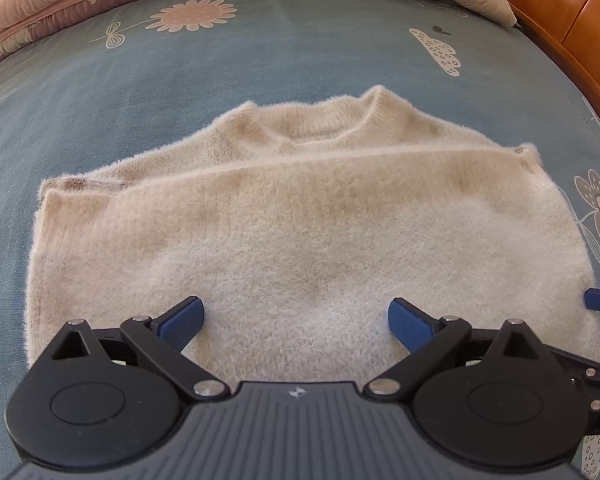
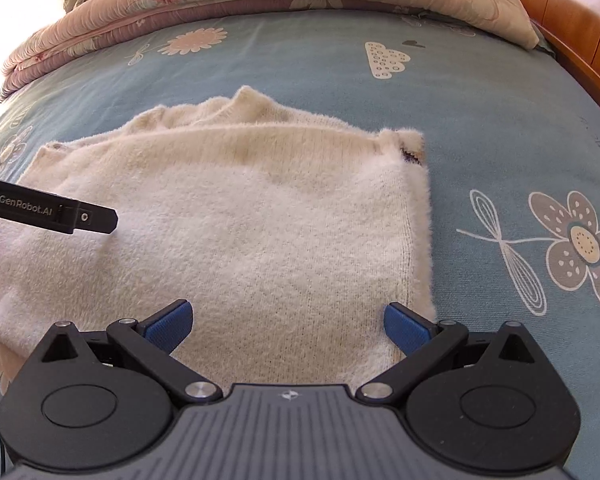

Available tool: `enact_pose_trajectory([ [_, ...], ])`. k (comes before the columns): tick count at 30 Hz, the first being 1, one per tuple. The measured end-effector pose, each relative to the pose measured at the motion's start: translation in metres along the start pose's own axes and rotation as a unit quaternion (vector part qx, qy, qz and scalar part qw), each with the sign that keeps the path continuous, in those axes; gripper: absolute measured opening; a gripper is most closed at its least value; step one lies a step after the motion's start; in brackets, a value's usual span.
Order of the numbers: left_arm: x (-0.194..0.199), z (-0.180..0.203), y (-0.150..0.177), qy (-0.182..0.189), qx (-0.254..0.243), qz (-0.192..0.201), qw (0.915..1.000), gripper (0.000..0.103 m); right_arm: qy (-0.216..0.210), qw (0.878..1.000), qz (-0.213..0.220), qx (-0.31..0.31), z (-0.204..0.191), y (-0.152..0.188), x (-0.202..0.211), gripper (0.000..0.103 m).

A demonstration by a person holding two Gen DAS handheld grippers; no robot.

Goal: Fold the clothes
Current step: 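Move the left gripper to the sweater side edge while the right gripper hovers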

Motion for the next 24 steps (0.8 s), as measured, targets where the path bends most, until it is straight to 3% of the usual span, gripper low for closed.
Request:
enact_pose_trajectory([
  [3, 0.009, -0.010, 0.001, 0.002, 0.014, 0.012, 0.9998, 0.098, 0.009, 1.000, -0.003, 0.006, -0.005, -0.003, -0.001, 0.103],
  [6, 0.026, -0.030, 0.002, -0.008, 0.029, 0.031, 0.9991, 0.098, -0.008, 1.000, 0.008, 0.014, -0.015, -0.006, 0.011, 0.103],
  [11, 0.050, -0.084, 0.006, -0.055, 0.055, 0.059, 0.9952, 0.098, -0.022, 0.999, 0.020, 0.029, -0.036, -0.012, 0.017, 0.103],
  [14, 0.054, -0.125, 0.013, -0.070, 0.099, 0.064, 0.9905, 0.098, -0.034, 0.998, 0.026, 0.036, -0.053, -0.019, 0.015, 0.103],
  [17, 0.053, -0.160, 0.023, -0.065, 0.150, 0.069, 0.9841, 0.098, -0.052, 0.997, 0.035, 0.040, -0.071, -0.028, 0.013, 0.103],
  [20, 0.042, -0.183, 0.032, -0.035, 0.198, 0.071, 0.9771, 0.096, -0.065, 0.996, 0.039, 0.043, -0.086, -0.036, 0.010, 0.103],
  [22, 0.032, -0.193, 0.038, -0.010, 0.221, 0.073, 0.9724, 0.086, -0.073, 0.996, 0.041, 0.044, -0.093, -0.039, 0.008, 0.103],
  [23, 0.027, -0.198, 0.040, 0.003, 0.233, 0.071, 0.9700, 0.074, -0.076, 0.995, 0.042, 0.044, -0.096, -0.040, 0.008, 0.103],
  [24, 0.021, -0.201, 0.044, 0.016, 0.244, 0.067, 0.9674, 0.068, -0.078, 0.995, 0.041, 0.045, -0.097, -0.040, 0.006, 0.103],
])
Point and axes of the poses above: each gripper's, at about its wrist camera, not at the fingertips, and x roughly against the way its jaws point, z to its right, y to its underside, the point moved 8 cm from there along -x, roughly the way its jaws point, and after that the axes turned 11 degrees about -x, right-handed, at the moved point
